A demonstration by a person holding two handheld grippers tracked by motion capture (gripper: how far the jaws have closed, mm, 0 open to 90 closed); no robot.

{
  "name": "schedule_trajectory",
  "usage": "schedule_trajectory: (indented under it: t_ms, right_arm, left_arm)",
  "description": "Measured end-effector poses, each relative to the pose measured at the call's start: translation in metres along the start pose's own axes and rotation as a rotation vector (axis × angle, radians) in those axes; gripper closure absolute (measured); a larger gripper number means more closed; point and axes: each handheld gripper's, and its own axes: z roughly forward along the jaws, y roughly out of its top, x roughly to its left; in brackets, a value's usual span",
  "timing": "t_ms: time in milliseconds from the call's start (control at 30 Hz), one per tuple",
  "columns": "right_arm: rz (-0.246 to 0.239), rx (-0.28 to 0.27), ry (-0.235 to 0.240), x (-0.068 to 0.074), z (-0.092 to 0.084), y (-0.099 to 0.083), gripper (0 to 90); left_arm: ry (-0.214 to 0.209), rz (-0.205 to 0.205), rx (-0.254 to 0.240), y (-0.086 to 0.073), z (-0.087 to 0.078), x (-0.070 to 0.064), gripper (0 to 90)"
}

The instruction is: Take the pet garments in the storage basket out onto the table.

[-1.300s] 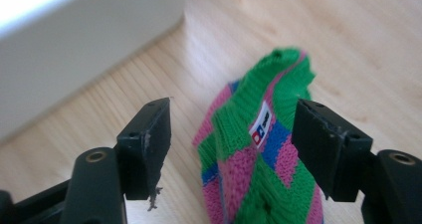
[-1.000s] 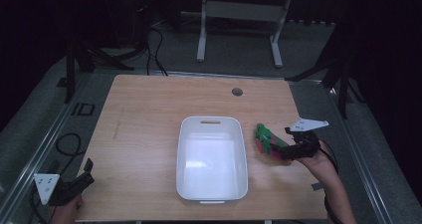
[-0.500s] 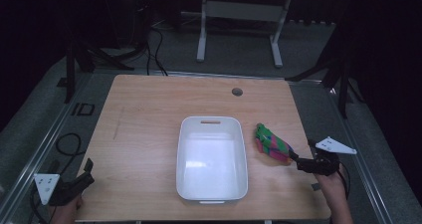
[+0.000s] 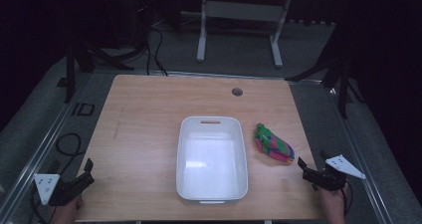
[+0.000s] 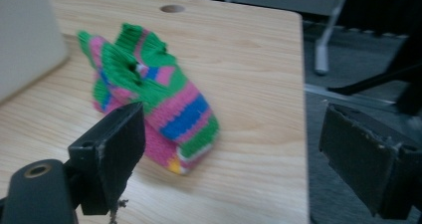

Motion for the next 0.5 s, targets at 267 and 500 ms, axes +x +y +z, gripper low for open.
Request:
schedule_trajectory:
  t_ms: [267,500]
  right_arm:
    - [0.063,-0.068,-0.068,-0.001,-0.013,-0.014,11.1]
    - [0.075,-0.053,-0.112,0.001,-0.017,-0.028,11.1]
  left_arm:
    - [-0.001,0.000,-0.001,0.000,0.000,0.000,1.4]
    - [0.001,0.001,-0.001,0.000,0.000,0.000,1.4]
